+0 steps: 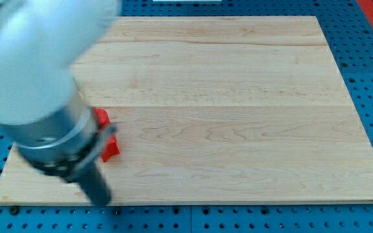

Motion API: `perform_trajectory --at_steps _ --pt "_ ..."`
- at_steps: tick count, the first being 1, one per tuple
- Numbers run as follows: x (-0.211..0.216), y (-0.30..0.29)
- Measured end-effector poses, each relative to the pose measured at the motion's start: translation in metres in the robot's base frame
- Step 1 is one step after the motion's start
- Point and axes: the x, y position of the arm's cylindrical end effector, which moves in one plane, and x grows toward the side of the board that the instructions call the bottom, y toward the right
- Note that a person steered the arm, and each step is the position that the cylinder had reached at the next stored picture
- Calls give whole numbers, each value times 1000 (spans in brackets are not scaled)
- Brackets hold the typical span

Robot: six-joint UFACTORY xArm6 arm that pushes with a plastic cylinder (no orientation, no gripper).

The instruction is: Move the arm towards the top left

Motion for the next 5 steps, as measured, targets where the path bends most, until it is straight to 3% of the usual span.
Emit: perform_trajectory --at_steps 2,3,4,5 --pt "-17 50" --pt "-19 102" --pt "-43 144" --pt "-118 151"
